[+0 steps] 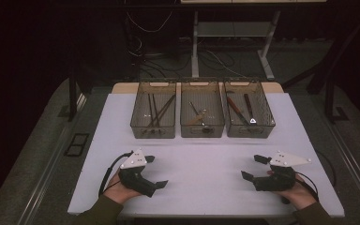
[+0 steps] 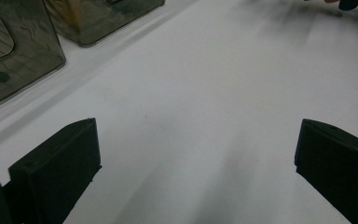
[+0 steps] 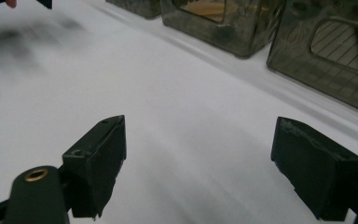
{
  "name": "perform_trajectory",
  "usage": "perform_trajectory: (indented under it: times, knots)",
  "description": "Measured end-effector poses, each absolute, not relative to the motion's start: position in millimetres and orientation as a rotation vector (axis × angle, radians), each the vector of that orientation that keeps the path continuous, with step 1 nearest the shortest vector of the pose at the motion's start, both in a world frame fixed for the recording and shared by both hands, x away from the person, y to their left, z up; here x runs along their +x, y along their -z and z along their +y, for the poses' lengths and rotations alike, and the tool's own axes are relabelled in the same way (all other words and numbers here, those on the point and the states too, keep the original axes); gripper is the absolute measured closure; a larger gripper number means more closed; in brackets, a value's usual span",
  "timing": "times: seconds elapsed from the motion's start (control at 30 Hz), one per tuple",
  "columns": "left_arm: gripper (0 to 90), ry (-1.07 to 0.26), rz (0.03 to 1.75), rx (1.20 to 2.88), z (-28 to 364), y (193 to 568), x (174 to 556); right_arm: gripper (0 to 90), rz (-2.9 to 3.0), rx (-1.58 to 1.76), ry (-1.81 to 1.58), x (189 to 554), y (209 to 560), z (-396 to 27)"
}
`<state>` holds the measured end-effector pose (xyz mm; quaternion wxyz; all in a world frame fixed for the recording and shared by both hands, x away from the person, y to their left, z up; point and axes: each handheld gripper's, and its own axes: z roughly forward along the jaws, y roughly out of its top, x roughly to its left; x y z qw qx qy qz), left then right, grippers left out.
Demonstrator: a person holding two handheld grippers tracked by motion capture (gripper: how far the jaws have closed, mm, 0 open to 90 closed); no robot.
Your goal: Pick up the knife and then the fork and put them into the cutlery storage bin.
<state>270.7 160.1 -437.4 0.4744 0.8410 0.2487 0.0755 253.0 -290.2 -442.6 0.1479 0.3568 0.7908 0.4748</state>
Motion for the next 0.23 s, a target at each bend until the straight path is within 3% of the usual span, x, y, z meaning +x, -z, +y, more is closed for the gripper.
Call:
perform_trajectory:
  times: [0.23]
  knots:
    - [0.0, -0.182, 0.606, 2.055, 160.1, 437.2, 270.6, 18.1, 2.271, 1.022, -1.339, 252.9, 444.7, -295.2]
